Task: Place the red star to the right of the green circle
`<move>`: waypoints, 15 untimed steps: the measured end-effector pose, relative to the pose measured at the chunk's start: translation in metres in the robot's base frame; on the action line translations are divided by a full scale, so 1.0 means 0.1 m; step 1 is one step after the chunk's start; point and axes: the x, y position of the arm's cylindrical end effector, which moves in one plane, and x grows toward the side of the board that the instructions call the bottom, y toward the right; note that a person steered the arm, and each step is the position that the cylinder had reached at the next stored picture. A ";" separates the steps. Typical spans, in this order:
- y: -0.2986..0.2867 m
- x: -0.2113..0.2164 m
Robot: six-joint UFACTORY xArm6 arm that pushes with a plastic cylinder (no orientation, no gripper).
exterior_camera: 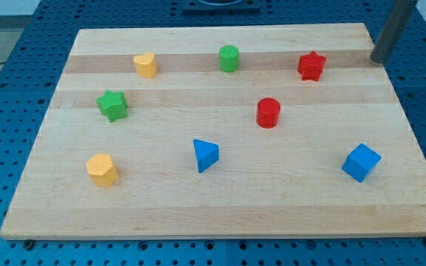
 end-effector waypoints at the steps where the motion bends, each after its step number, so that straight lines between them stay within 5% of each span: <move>1: -0.27 0.35; 2: -1.01 0.77; 3: -1.25 0.70; 5: -0.95 0.20; 6: -1.51 0.78; 7: -1.83 0.81; 8: -1.13 0.67; 9: -1.04 0.39; 10: -1.95 0.89; 11: -2.04 0.94; 12: -1.38 0.76; 15: -1.49 0.52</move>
